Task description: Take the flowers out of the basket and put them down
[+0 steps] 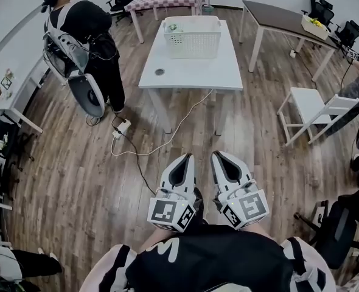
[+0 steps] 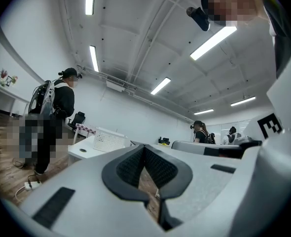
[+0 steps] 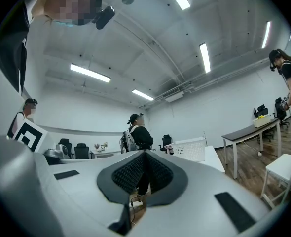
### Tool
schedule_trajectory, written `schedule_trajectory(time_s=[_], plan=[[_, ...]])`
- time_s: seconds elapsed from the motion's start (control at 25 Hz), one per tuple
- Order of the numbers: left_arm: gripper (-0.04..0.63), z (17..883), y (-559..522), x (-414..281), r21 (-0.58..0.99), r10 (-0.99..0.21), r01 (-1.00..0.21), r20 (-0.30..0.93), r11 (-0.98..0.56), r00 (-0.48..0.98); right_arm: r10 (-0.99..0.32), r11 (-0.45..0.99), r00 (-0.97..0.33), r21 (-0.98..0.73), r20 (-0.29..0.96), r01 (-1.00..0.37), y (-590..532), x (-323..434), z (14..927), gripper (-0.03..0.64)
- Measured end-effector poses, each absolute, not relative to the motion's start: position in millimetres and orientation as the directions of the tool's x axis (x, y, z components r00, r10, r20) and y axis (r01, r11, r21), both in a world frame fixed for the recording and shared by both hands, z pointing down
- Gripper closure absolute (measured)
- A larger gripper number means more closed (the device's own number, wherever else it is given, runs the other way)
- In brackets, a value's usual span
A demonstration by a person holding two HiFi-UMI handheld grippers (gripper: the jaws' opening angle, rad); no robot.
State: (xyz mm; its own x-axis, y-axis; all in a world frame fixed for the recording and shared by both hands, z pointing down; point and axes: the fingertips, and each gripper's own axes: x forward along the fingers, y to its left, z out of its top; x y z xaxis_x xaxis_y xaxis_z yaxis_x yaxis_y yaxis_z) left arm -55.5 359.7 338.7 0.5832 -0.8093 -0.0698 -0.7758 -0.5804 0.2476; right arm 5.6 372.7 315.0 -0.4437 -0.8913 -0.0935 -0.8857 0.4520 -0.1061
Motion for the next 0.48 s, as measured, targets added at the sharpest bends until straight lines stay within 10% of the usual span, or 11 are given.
schedule_trajectory(time_s=[0.48], plan=[[0.6, 337.5, 262.5, -34.0, 0.248, -0.779, -0.744, -0.085, -0.621, 0.622, -0.912, 0.406, -0.4, -0.069, -0.087, -0.911, 282.0, 22.6, 312.1, 0.6]])
